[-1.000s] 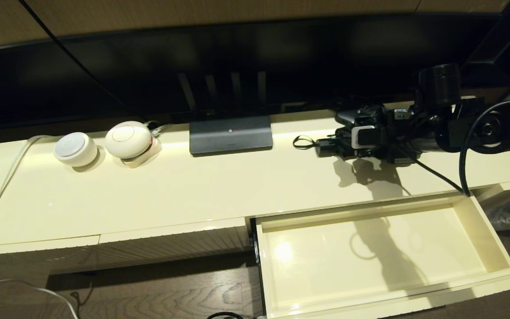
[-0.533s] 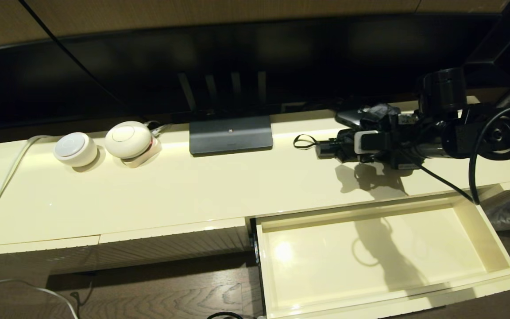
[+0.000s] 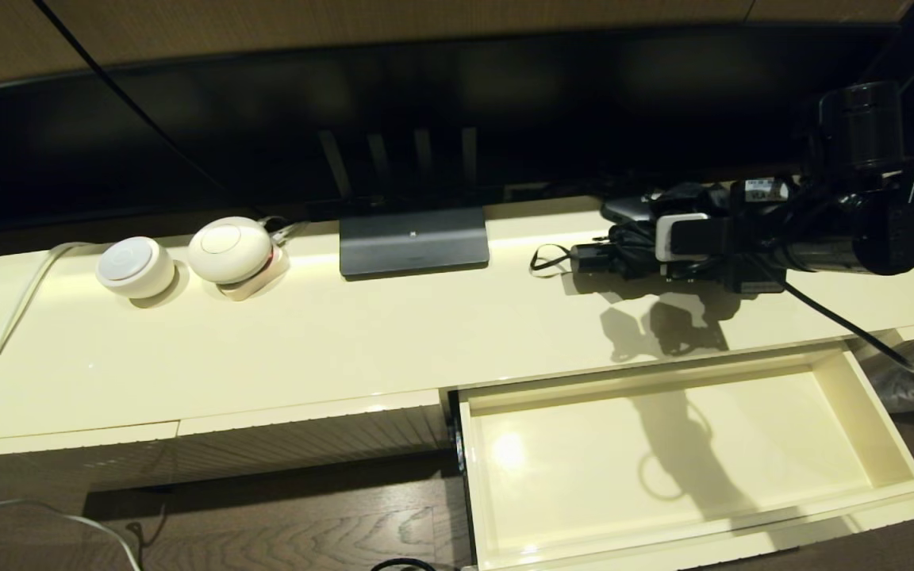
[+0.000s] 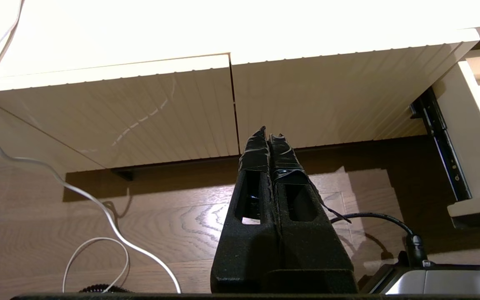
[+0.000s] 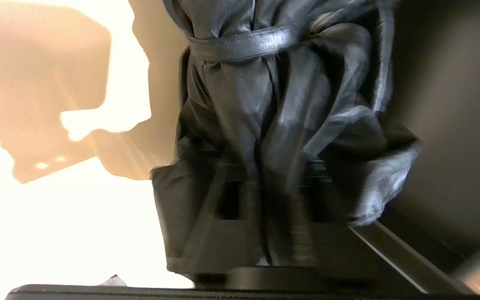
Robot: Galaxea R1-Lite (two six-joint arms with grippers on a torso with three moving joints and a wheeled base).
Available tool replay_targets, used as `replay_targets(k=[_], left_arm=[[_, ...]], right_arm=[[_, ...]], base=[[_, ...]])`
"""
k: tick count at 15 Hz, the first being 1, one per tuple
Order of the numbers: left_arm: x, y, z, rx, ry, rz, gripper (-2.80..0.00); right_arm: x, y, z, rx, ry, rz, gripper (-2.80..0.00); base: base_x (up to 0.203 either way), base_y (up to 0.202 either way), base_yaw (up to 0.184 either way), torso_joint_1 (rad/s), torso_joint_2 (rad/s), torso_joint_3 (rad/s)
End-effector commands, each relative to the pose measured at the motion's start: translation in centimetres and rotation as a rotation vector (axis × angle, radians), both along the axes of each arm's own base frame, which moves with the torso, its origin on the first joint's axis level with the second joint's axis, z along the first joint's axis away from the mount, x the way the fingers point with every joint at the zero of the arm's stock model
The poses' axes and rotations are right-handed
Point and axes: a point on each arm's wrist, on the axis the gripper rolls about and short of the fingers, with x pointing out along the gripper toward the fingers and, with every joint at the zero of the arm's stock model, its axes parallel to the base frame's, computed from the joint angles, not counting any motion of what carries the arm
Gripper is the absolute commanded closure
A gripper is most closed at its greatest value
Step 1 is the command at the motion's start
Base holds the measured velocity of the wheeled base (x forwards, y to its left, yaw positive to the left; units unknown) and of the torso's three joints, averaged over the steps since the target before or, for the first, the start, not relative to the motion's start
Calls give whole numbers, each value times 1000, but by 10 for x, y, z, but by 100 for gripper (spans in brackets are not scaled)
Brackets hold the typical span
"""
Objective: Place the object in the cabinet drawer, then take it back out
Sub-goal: Put the umbrella in the drawer
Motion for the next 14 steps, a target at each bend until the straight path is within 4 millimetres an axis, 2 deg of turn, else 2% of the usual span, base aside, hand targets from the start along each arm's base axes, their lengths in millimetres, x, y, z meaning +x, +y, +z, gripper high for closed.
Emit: replay_targets(k=[1, 3, 6, 10, 12, 14], left_arm=[[0, 0, -1, 0, 4, 1, 0], [0, 0, -1, 0, 4, 1, 0], [0, 0, -1, 0, 4, 1, 0], [0, 0, -1, 0, 3, 1, 0], [0, 0, -1, 0, 3, 1, 0], [0, 0, -1, 0, 4, 1, 0]], right_arm=[[-25, -4, 21, 9, -59, 10, 0], [-52, -5, 26, 16, -35, 28, 0], [-93, -6, 13, 67, 84, 40, 0], [-129, -11, -1, 131, 158, 26, 0], [-140, -14, -9, 145, 199, 16, 0], [-158, -18, -26, 122, 270, 24, 0]], base=[[0, 0, 0, 0, 0, 0], [0, 0, 0, 0, 0, 0], [0, 0, 0, 0, 0, 0], [0, 0, 0, 0, 0, 0], [0, 0, 0, 0, 0, 0], [0, 0, 0, 0, 0, 0]])
